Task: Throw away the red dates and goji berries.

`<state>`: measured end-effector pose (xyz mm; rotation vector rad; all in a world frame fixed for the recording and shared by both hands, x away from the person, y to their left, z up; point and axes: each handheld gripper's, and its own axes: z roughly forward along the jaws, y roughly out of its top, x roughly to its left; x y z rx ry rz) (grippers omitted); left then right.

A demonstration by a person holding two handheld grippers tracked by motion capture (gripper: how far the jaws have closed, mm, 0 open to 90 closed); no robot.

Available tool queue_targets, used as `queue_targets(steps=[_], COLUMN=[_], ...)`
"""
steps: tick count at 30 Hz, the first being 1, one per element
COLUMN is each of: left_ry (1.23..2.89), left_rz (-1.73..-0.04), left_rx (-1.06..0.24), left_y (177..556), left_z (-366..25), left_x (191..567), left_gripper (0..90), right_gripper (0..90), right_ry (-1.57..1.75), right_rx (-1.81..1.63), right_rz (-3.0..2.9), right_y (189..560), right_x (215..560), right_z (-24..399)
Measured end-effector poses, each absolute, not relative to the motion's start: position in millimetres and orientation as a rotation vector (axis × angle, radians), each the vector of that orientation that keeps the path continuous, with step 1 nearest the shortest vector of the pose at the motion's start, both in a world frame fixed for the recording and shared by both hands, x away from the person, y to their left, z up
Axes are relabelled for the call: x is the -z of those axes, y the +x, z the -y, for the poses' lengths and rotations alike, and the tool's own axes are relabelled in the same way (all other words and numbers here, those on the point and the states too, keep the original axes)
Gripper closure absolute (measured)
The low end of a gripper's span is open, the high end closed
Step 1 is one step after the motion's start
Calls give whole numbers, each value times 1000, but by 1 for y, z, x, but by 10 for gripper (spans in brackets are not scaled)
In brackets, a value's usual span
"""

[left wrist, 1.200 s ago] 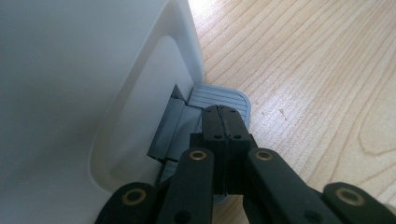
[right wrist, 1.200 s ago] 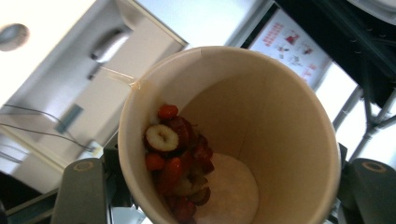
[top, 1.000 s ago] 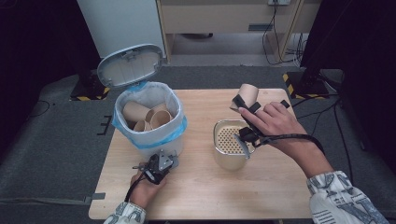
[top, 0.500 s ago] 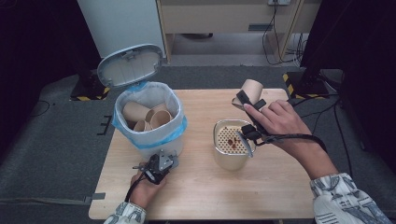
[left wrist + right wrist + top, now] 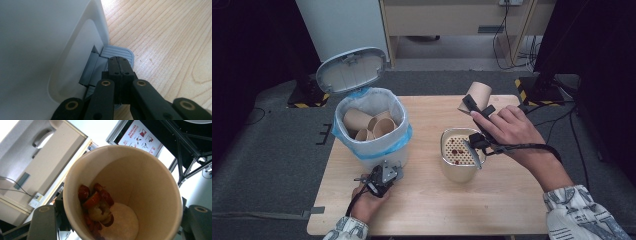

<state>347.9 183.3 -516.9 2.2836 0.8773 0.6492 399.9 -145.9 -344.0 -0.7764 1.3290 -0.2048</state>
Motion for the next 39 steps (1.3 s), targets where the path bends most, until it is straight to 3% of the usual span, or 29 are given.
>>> queue_targets(steps=[4, 13, 20, 39], left_ry=[2282, 2283, 2281, 2282], left_rz=[-880, -877, -879, -878], left_rx=[-648, -649, -649, -648], left_y=[348, 348, 348, 348], left_z=[-183, -183, -183, -183], left_x=[517, 517, 517, 517], left_gripper=[899, 899, 899, 899], right_gripper=[306, 308, 305, 300], right_ry=[-842, -805, -830, -669], right_rx=[235, 217, 221, 47], right_rz=[-1383, -1386, -1460, -1561], right_y=[402, 402, 407, 413], right_x=[364, 359, 377, 365], right_z=[148, 148, 147, 146])
